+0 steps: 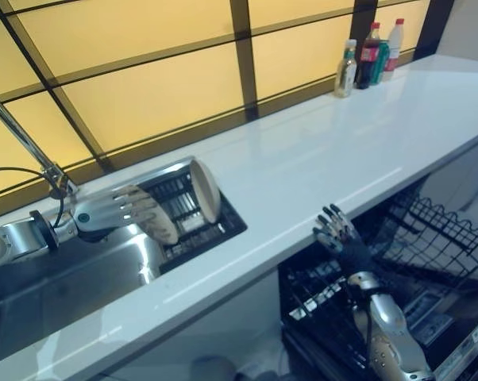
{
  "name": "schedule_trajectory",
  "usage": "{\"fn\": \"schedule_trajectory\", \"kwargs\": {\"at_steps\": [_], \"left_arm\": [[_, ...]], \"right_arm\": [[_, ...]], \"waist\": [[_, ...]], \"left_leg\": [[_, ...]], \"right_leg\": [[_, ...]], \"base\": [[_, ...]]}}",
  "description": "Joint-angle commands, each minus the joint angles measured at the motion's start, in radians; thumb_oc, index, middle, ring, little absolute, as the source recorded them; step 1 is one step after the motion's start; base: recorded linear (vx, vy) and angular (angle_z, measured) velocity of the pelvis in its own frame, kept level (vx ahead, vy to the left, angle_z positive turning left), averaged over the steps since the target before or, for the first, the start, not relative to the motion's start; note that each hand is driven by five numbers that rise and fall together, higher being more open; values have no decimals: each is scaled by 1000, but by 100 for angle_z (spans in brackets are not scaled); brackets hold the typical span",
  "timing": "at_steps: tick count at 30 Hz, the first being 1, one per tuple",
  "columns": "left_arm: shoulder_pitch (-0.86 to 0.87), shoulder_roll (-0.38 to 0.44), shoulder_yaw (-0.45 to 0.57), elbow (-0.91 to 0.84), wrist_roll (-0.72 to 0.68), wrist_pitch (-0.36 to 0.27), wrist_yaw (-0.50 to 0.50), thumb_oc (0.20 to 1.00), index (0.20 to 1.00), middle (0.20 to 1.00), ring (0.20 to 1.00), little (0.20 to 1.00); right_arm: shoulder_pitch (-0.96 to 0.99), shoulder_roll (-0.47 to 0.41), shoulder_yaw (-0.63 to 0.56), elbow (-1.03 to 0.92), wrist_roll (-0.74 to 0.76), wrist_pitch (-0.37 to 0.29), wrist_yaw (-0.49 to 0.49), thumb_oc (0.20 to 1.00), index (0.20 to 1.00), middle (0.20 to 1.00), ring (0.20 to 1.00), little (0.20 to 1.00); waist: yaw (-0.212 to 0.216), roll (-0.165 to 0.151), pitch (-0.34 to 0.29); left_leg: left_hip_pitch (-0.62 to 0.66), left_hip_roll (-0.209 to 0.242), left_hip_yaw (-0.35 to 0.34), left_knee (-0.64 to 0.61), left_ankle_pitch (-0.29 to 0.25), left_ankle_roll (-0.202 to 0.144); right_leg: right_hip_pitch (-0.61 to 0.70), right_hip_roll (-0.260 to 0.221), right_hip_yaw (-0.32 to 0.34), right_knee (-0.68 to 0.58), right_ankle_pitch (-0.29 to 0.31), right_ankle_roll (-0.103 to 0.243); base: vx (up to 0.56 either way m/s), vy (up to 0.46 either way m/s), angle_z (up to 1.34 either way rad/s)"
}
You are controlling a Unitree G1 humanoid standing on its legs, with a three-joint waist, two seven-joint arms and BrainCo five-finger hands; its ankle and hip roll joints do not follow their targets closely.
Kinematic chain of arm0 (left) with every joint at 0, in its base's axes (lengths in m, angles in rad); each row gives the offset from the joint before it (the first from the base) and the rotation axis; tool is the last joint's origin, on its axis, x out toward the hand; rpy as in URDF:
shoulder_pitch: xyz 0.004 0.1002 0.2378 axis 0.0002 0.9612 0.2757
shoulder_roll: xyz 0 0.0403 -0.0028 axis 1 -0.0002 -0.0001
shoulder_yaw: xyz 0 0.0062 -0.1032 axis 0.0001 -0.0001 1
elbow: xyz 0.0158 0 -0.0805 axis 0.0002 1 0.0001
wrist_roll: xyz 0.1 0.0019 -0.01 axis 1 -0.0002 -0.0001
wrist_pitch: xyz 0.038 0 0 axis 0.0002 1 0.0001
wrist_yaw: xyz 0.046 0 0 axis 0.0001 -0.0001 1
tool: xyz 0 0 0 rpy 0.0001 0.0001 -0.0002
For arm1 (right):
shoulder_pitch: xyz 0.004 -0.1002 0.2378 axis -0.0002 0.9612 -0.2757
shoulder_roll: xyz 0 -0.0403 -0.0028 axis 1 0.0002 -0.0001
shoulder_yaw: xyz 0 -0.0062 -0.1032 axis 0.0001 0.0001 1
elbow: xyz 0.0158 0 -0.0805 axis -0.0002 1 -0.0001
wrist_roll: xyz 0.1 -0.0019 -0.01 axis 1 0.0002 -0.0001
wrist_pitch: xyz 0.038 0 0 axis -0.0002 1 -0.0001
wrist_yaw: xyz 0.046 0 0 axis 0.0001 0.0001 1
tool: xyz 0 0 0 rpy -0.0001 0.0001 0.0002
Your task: Pick up plates and place into dishwasher.
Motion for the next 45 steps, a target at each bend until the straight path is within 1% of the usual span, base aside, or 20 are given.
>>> {"fn": "schedule_trajectory", "kwargs": {"at_steps": [1, 5, 10, 15, 21, 23, 26, 29, 32, 36, 38, 42, 45], "left_arm": [[54, 32, 144, 7, -21, 29, 10, 1000, 1000, 1000, 1000, 1000], [88, 42, 170, -1, -14, 24, 4, 1000, 1000, 1000, 1000, 1000], [118, 44, 183, 0, -10, 22, -25, 1000, 1000, 1000, 1000, 1000], [130, 24, 165, 15, -21, 31, -88, 1000, 1000, 1000, 1000, 1000], [131, 30, 138, 28, -11, 11, -139, 1000, 1000, 1000, 1000, 1000], [133, 36, 130, 21, 2, 26, -130, 1000, 1000, 1000, 1000, 1000], [127, 38, 125, 26, 38, 50, -77, 1000, 1000, 1000, 1000, 1000], [126, 15, 128, 65, 119, 69, 21, 1000, 1000, 1000, 1000, 1000], [120, -3, 127, 76, 160, 84, 53, 1000, 1000, 1000, 1000, 1000], [129, -33, 122, 110, 208, 115, 67, 1000, 1000, 1000, 1000, 1000], [143, -51, 120, 130, 223, 146, 70, 1000, 1000, 1000, 1000, 1000], [185, -96, 144, 183, 253, 220, 114, 1000, 1000, 1000, 1000, 1000], [201, -128, 156, 216, 278, 252, 125, 1000, 1000, 1000, 1000, 1000]], "right_arm": [[5, -27, -45, -133, 33, -18, 27, 1000, 1000, 1000, 1000, 1000], [6, -30, -48, -132, 36, -17, 34, 1000, 1000, 1000, 1000, 1000], [4, -37, -39, -137, 37, -12, 21, 1000, 1000, 1000, 1000, 1000], [-10, -42, -20, -143, 32, -11, -9, 1000, 1000, 1000, 1000, 1000], [-17, -52, -24, -143, 46, -14, -7, 1000, 1000, 1000, 1000, 1000], [-13, -55, -23, -142, 47, -20, -4, 1000, 1000, 1000, 1000, 1000], [-7, -62, -24, -146, 48, -19, -4, 1000, 1000, 1000, 1000, 1000], [-2, -65, -32, -145, 50, -15, 7, 1000, 1000, 1000, 1000, 1000], [-4, -65, -39, -136, 51, -13, 13, 1000, 1000, 1000, 1000, 1000], [-7, -64, -45, -137, 49, 0, 12, 1000, 1000, 1000, 1000, 1000], [-6, -64, -49, -139, 47, 5, 13, 1000, 1000, 1000, 1000, 1000], [1, -67, -70, -144, 48, 23, 23, 1000, 1000, 1000, 1000, 1000], [10, -60, -80, -145, 40, 33, 34, 1000, 1000, 1000, 1000, 1000]], "waist": [[-16, -35, -9], [-14, -32, -12], [-8, -30, -16], [-8, -27, -10], [-14, -21, 2], [-16, -21, 5], [-20, -19, 7], [-26, -19, 12], [-30, -17, 14], [-34, -17, 14], [-38, -17, 17], [-46, -17, 18], [-51, -16, 17]], "left_leg": [[-34, 37, -3, 39, -53, 0], [-33, 39, -2, 45, -53, -3], [-31, 41, -7, 46, -52, -6], [-32, 39, -13, 43, -50, -4], [-34, 39, -11, 47, -48, -5], [-35, 39, -11, 50, -49, -6], [-36, 40, -9, 52, -48, -6], [-39, 40, -7, 53, -47, -6], [-41, 40, -5, 53, -46, -8], [-40, 41, -3, 55, -45, -10], [-40, 42, 0, 58, -45, -10], [-38, 43, 6, 62, -46, -10], [-39, 44, 9, 64, -45, -11]], "right_leg": [[-30, -70, 4, 26, -13, 133], [-26, -71, 0, 27, -15, 132], [-18, -73, -7, 21, -14, 133], [-20, -75, -10, 22, -15, 134], [-22, -78, -13, 29, -18, 136], [-22, -79, -14, 31, -19, 137], [-24, -80, -14, 33, -19, 137], [-30, -80, -10, 38, -18, 136], [-33, -80, -8, 38, -17, 135], [-35, -81, -8, 43, -17, 135], [-36, -81, -7, 46, -18, 135], [-37, -83, -3, 50, -20, 135], [-40, -83, 0, 54, -21, 135]], "base": [[11, -3, -4], [14, 2, -5], [0, 0, 0], [0, 0, 0], [0, 0, 0], [0, 0, 0], [0, 0, 0], [0, 0, 0], [0, 0, 0], [27, -13, -1], [38, -10, -5], [41, -4, -17], [38, -1, -4]]}}
